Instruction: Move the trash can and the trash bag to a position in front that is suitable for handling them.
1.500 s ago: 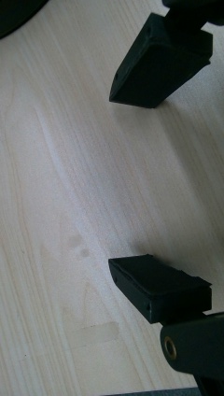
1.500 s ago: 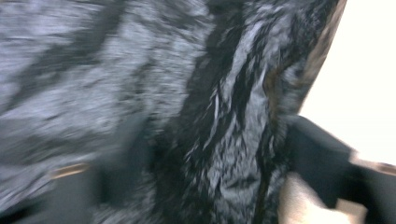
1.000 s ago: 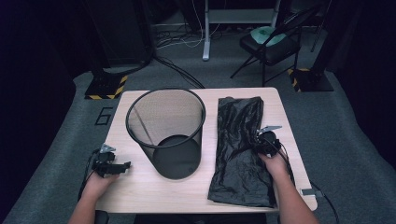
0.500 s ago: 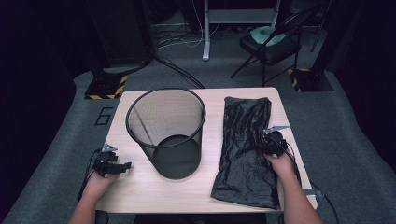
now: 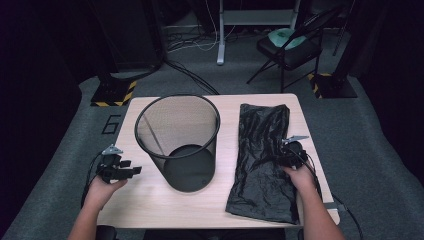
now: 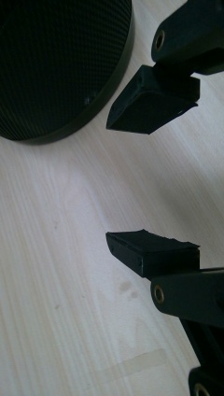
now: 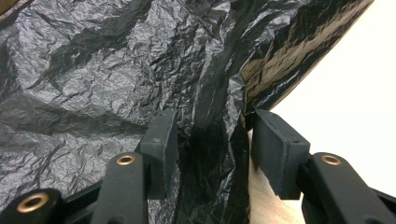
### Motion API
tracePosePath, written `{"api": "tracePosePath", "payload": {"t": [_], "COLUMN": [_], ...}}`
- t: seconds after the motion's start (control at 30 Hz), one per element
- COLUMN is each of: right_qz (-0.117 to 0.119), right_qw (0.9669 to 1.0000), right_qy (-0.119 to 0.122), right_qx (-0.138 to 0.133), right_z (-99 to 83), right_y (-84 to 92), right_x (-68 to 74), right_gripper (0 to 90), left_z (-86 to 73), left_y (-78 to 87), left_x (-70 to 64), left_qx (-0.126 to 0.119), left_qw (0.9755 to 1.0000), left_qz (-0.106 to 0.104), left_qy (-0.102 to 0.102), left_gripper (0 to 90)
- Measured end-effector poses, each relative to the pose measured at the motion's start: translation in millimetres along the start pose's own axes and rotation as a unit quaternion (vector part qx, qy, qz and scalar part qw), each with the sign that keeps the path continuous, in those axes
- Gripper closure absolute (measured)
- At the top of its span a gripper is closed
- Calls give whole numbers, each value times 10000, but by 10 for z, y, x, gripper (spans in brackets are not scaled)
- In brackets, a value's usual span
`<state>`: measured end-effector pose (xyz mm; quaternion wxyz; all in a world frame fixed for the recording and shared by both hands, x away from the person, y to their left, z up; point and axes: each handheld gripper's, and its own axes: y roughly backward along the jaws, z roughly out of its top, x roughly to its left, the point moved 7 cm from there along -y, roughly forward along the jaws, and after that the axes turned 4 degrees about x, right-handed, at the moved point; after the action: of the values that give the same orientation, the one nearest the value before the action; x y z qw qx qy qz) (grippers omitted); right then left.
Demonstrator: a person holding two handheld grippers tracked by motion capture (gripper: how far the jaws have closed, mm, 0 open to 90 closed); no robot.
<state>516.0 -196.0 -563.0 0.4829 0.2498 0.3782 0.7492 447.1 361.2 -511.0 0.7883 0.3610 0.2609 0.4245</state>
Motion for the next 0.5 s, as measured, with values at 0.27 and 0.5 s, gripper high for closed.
{"api": "tracePosePath", "payload": {"t": [0.27, 0.5], "right_qz": [-26, -42], "right_qw": [10000, 10000], "right_qy": [-18, -55], "right_qx": [-8, 12], "right_z": [-2, -8], "right_y": [-1, 1], "right_x": [7, 13], "right_gripper": [473, 460], "left_z": [293, 545], "left_y": [319, 651], "left_x": [-173, -377], "left_qx": [-125, -286], "left_qw": [9989, 9957], "left_qz": [26, -76], "left_qy": [-441, -878], "left_gripper": [365, 393]}}
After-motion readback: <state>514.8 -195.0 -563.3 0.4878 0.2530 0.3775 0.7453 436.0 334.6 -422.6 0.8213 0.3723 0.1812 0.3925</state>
